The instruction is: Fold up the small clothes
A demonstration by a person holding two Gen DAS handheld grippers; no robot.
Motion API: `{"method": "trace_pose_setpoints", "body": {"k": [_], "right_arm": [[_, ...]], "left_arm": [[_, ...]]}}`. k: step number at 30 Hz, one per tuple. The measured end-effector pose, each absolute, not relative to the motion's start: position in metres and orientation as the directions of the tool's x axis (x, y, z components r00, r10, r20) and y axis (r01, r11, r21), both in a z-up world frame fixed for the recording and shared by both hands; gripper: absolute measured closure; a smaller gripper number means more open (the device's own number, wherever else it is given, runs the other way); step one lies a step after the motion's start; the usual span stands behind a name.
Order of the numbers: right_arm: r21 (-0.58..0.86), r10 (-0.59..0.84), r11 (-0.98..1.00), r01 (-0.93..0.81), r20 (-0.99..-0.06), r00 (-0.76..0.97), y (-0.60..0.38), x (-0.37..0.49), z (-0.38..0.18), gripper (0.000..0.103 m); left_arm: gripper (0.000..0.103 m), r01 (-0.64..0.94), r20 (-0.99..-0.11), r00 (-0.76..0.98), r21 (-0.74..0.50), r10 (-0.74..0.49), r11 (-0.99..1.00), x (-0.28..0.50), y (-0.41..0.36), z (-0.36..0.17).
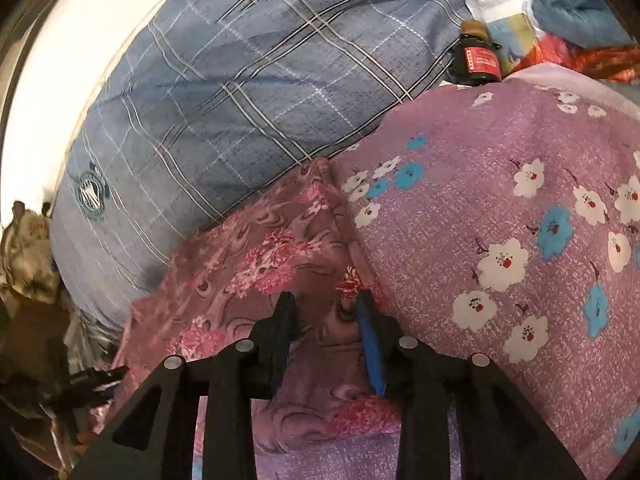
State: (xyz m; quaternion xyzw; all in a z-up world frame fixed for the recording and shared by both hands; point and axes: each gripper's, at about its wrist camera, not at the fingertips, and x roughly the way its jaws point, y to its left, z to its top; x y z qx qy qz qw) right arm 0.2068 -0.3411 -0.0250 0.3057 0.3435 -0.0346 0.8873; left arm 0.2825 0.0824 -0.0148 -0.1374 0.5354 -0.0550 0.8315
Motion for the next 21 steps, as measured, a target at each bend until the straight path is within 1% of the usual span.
{"method": "trace_pose_setpoints", "body": {"k": [2,4,5,6,7,10,13,17,20,21], "right_arm": [[0.493,0.131,0.825,0.277,-0.643,0.755,-0.336,0.209,-0.023,0.070],[0.447,0.095,0.844,0.298,-0.671,0.736,-0.328,0.211,-0.018,0.069],[0.398,0.053,0.859,0.321,-0.694,0.718,-0.320,0.212,-0.012,0.067],[0.362,0.022,0.872,0.330,-0.701,0.712,-0.312,0.210,-0.006,0.065],[0.347,0.013,0.882,0.319,-0.695,0.718,-0.303,0.209,-0.002,0.065],[0.297,0.062,0.935,0.195,-0.677,0.734,-0.255,0.207,0.014,0.061],[0.211,0.152,0.977,0.003,-0.713,0.685,-0.176,0.211,0.016,0.058],[0.108,0.239,0.965,-0.240,-0.743,0.626,-0.073,0.203,0.011,0.054],[-0.006,0.250,0.926,-0.379,-0.743,0.622,-0.008,0.195,0.011,0.044],[-0.053,0.242,0.909,-0.413,-0.740,0.628,0.010,0.192,0.010,0.042]], "left_arm": [[0.037,-0.050,-0.876,0.405,-0.308,-0.262,0.950,0.283,0.087,-0.013],[0.037,-0.054,-0.868,0.383,-0.361,-0.315,0.931,0.281,0.102,-0.006],[0.037,-0.057,-0.861,0.380,-0.387,-0.338,0.920,0.279,0.106,-0.003],[0.037,-0.065,-0.846,0.380,-0.429,-0.375,0.901,0.277,0.119,0.003],[0.037,-0.077,-0.842,0.380,-0.440,-0.382,0.895,0.276,0.127,0.006],[0.037,-0.120,-0.839,0.350,-0.481,-0.417,0.868,0.276,0.159,0.007],[0.037,-0.185,-0.821,0.298,-0.550,-0.486,0.815,0.276,0.188,-0.004],[0.037,-0.221,-0.817,0.267,-0.568,-0.511,0.793,0.275,0.205,-0.008],[0.037,-0.224,-0.815,0.238,-0.576,-0.529,0.786,0.278,0.211,-0.010],[0.037,-0.224,-0.812,0.228,-0.580,-0.537,0.783,0.280,0.212,-0.010]]}}
